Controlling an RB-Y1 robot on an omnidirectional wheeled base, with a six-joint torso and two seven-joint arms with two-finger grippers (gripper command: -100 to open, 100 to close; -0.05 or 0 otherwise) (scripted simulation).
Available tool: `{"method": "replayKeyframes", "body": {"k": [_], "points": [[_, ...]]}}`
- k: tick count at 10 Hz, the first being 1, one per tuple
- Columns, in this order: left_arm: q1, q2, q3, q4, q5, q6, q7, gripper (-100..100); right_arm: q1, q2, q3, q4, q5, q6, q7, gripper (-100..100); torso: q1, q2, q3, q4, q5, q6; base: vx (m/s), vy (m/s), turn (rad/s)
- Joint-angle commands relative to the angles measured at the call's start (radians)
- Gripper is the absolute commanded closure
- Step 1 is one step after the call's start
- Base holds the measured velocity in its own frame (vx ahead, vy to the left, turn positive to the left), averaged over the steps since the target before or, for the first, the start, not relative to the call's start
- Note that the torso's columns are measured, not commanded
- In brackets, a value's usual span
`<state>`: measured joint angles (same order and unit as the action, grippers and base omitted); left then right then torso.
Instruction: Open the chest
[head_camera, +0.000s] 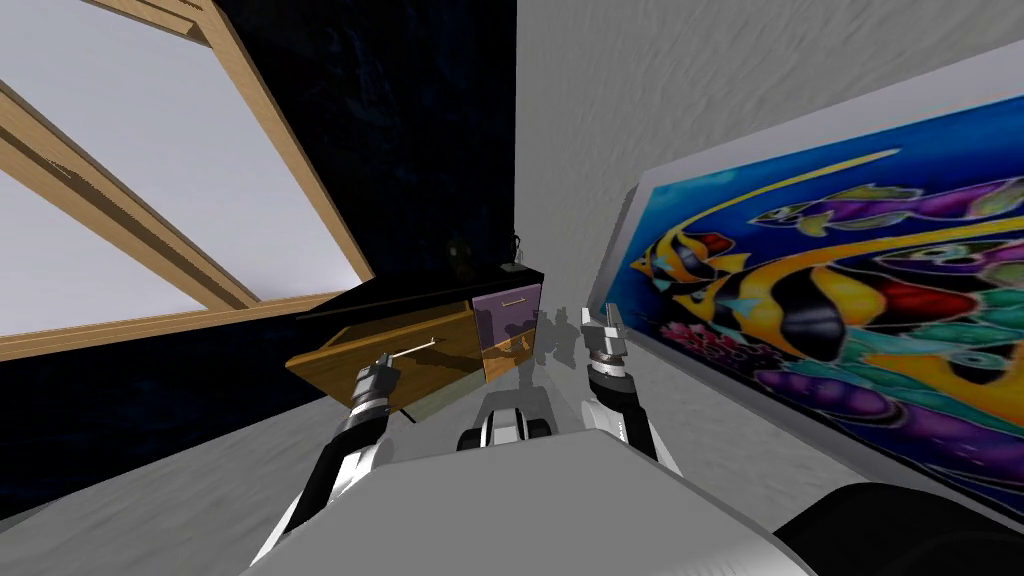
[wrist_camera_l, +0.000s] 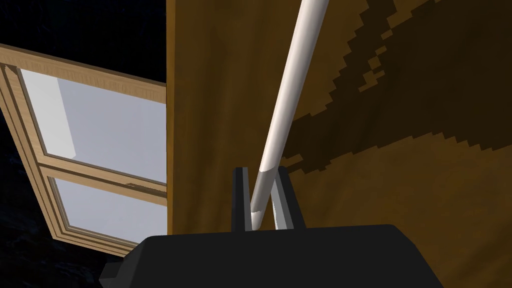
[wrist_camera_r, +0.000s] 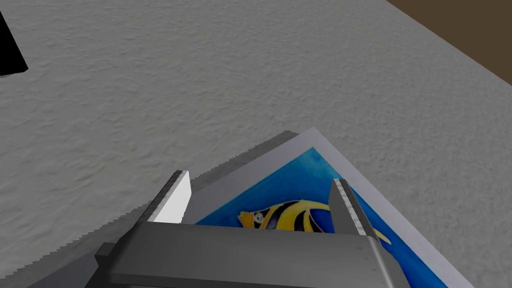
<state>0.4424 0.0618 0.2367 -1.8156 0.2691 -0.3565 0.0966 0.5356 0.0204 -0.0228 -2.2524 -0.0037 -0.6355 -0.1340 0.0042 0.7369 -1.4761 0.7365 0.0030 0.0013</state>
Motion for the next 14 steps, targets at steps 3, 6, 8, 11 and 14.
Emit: {"method": "replayKeyframes", "body": {"k": [3,6,8,11,14], "points": [[0.093,0.144,-0.020,0.012,0.049,-0.061,0.116,100,0.000,0.000,0.000,0.000,0.000,0.000,0.000,0,-0.001,0.000,0.000,0.000,0.000,-0.004,0.031,-0.127,0.147],[0.137,0.226,-0.030,0.016,0.071,-0.091,0.169,100,0.000,0.000,0.000,0.000,0.000,0.000,0.000,0,0.000,-0.001,-0.001,0.000,0.000,-0.001,0.013,-0.091,0.101],[0.141,0.240,-0.029,0.012,0.076,-0.098,0.176,100,0.000,0.000,0.000,0.000,0.000,0.000,0.000,0,-0.003,-0.002,-0.001,-0.001,0.000,-0.002,0.027,-0.105,0.121],[0.232,0.330,-0.008,-0.024,0.110,-0.142,0.245,-100,0.000,0.000,0.000,0.000,0.000,0.000,0.000,0,-0.005,-0.003,-0.002,0.000,-0.003,-0.001,0.097,-0.057,0.138],[0.319,0.417,0.010,-0.063,0.143,-0.184,0.309,-100,0.000,0.000,0.000,0.000,0.000,0.000,0.000,0,-0.004,0.002,0.000,0.002,-0.003,-0.001,0.137,-0.062,0.164]]}}
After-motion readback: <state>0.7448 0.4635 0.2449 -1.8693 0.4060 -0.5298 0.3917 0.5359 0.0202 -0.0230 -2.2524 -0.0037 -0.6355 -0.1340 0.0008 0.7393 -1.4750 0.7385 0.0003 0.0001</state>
